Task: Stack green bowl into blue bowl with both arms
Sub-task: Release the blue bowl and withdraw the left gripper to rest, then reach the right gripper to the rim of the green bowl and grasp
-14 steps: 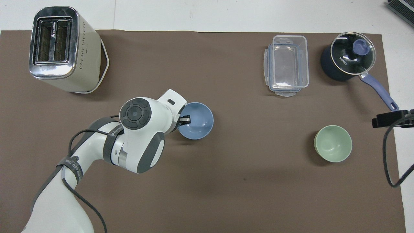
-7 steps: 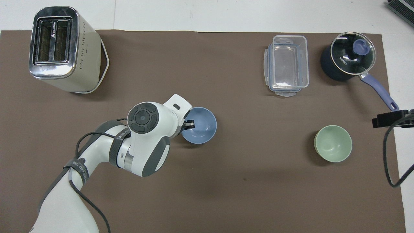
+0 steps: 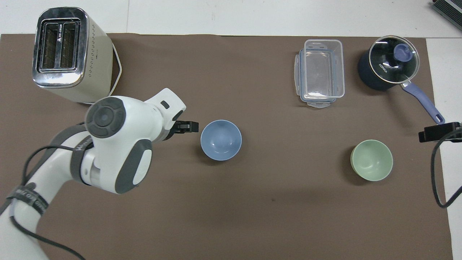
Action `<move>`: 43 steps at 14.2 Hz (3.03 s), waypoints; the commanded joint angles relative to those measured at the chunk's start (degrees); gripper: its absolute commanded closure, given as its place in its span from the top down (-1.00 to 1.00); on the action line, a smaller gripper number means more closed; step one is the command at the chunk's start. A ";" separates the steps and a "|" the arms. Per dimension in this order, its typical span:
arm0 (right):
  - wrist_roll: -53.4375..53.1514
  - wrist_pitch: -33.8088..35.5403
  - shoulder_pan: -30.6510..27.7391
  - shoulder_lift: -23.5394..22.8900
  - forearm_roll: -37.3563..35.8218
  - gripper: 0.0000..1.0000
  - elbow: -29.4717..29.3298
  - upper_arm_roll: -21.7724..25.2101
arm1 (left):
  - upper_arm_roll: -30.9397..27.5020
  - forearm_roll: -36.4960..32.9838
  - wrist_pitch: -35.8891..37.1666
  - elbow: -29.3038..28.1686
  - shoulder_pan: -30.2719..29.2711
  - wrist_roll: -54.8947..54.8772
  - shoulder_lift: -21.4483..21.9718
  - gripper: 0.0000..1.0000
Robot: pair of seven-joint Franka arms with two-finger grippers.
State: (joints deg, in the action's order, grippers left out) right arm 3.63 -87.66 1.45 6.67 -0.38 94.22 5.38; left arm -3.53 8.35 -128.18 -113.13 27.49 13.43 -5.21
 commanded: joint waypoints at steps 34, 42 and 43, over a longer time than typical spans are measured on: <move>11.57 -33.62 -6.02 -4.38 0.21 1.00 29.87 0.07 | 0.90 -6.06 42.84 26.38 -22.57 -22.22 3.72 1.00; 17.90 -41.71 -8.74 -5.61 0.73 1.00 36.64 0.07 | 0.72 -7.12 43.01 25.24 -22.57 -21.69 4.42 1.00; 18.34 -42.06 -9.35 -5.61 0.82 1.00 36.73 0.07 | 0.64 -7.21 42.76 23.93 -22.57 -21.69 5.20 1.00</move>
State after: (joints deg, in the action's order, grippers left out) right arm 19.47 -127.89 -6.35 0.31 -0.38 129.34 5.81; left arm -2.75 2.68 -85.41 -86.08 4.64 -8.30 -2.29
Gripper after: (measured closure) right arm 0.000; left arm 0.000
